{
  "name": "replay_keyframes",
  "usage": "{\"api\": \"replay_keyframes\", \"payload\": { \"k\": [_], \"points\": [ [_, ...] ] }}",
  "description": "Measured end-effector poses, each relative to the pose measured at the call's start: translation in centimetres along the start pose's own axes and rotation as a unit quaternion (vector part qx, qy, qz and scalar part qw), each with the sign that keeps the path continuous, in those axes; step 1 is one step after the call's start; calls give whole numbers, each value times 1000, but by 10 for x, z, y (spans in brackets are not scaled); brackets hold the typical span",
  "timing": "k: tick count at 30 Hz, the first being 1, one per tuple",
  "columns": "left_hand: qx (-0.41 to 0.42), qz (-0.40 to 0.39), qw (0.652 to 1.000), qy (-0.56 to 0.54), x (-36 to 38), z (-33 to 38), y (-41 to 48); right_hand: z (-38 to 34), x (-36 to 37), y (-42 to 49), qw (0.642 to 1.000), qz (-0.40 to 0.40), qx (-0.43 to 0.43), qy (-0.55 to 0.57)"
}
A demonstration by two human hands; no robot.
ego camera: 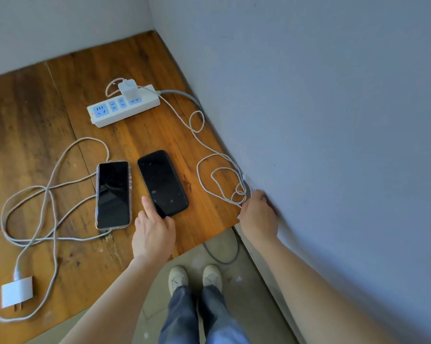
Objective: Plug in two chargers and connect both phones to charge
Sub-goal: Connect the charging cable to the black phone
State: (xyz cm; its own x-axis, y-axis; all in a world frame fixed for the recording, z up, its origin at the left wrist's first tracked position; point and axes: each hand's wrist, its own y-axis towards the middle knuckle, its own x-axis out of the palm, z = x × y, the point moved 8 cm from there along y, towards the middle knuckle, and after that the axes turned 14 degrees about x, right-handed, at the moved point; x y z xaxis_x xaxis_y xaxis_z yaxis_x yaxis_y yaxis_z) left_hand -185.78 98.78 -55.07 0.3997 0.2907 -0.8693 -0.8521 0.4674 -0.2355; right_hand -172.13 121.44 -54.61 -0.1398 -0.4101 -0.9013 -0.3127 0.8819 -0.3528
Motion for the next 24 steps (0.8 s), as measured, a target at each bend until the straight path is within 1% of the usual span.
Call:
{"api": "replay_keyframes", "payload": {
  "k": [2,3,6,8,11,13,16,19,22,24],
  "points": [
    [-11,8,1000,-25,2,5,10,-12,-10,-12,996,38,-78,27],
    [-22,9,999,-39,3,8,17,-17,-13,-14,993,29,-101,55],
    [-98,26,990,-101,8,12,35,-28,-15,-18,978,-78,-120,150],
    [-166,36,978,-123,8,9,41,-34,-13,-21,970,-141,-114,160],
    [-260,39,950,-167,9,0,45,-45,-15,-27,965,-172,-123,154],
    [-291,31,939,-179,10,-4,47,-54,-17,-32,966,-169,-150,123],
    [-303,23,936,-178,9,-7,48,-61,-14,-36,965,-182,-164,95],
    [-291,24,939,-182,7,-6,47,-60,-10,-38,966,-194,-147,90],
    [-246,22,947,-205,1,-3,47,-56,-7,-39,967,-205,-126,83],
    [-213,37,945,-246,-10,-1,45,-53,-11,-40,968,-208,-105,90]
  ]
}}
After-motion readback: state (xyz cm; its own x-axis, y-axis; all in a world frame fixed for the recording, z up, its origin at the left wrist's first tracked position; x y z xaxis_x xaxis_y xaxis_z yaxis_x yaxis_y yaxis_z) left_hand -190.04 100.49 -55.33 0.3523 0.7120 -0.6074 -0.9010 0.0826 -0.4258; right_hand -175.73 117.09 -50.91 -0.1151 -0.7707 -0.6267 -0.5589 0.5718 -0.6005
